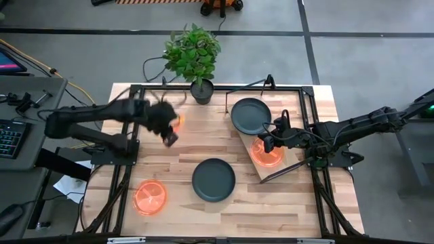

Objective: Place and stack plates onto a shelf
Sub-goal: Stack the top orange plate on top of the orange plate on the shelf

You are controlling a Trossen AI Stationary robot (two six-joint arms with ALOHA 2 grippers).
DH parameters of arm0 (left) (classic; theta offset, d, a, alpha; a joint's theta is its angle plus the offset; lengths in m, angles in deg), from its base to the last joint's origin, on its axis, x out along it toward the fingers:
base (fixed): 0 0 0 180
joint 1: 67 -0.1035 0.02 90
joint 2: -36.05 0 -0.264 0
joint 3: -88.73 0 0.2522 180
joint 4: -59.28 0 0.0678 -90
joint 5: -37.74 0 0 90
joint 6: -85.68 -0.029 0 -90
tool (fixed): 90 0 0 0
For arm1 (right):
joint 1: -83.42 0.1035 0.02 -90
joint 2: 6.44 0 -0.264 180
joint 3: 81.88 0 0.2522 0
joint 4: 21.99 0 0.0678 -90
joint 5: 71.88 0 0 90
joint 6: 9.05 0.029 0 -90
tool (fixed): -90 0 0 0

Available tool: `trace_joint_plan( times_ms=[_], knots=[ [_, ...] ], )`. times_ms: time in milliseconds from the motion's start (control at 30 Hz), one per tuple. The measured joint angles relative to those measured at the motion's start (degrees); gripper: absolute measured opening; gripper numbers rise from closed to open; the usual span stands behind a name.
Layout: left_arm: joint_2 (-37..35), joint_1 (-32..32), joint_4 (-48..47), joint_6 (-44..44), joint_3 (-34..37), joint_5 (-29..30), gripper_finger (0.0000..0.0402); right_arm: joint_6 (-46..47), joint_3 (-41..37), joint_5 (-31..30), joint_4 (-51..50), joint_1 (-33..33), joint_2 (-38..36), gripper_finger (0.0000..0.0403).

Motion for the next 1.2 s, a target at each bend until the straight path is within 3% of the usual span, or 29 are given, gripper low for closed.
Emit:
trace_joint_plan(
  times_ms=[167,267,367,433,567,867,1200],
  knots=[
    [-0.4,17.5,3.5,7.3,0.0,1.6,0.0000,0.0,0.0,0.9,0.6,0.0,0.0,0.0000],
    [1.0,25.7,9.9,5.8,0.0,9.2,0.0000,-1.4,0.0,0.9,2.6,0.0,0.0,0.0000],
    [3.5,29.6,17.6,-0.5,0.0,17.7,0.0000,-6.4,0.0,0.6,9.7,0.0,0.0,0.0000],
    [5.7,29.3,22.7,-5.2,0.0,19.7,0.0000,-11.1,0.5,0.6,15.0,-0.2,0.0,0.0000],
    [11.8,26.0,28.6,-16.0,-3.8,18.3,0.0000,-20.1,4.2,0.6,21.2,-1.2,-0.1,0.0000],
    [29.7,19.4,33.2,-41.8,-20.4,17.6,0.0000,-34.5,17.2,0.4,20.4,-3.7,-0.6,0.0000],
    [46.2,19.0,51.6,-54.6,-30.3,17.4,0.0000,-39.0,23.1,0.2,13.5,-3.8,-0.6,0.0000]
  ],
)
